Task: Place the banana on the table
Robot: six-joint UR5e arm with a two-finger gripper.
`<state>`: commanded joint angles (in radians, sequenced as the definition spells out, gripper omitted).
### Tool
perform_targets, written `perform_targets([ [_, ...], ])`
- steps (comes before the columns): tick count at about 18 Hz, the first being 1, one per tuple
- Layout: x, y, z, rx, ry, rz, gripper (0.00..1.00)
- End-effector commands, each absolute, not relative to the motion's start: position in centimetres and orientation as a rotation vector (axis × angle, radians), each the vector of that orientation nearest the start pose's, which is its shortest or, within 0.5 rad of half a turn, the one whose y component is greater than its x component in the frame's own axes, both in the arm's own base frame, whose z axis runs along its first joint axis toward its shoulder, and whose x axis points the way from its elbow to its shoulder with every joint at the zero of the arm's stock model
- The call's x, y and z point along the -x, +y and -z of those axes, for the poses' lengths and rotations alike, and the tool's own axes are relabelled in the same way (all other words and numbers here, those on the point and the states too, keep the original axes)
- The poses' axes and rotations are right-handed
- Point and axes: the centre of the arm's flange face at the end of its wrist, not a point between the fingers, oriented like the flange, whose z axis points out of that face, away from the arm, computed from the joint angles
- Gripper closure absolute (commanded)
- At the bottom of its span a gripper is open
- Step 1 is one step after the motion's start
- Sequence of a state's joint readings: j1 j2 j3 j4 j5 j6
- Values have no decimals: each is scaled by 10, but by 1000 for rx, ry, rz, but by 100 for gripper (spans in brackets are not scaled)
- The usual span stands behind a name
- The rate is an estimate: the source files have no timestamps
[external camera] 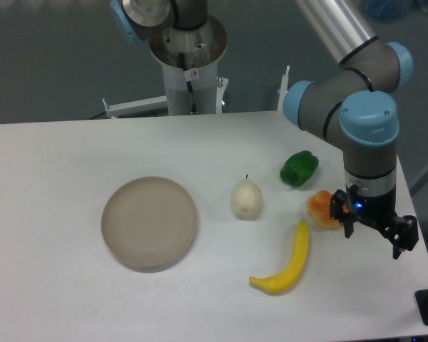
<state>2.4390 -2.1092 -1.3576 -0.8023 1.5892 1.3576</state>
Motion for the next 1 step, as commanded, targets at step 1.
perform_targets([
  [1, 466, 567, -355, 2817, 697, -598, 0],
])
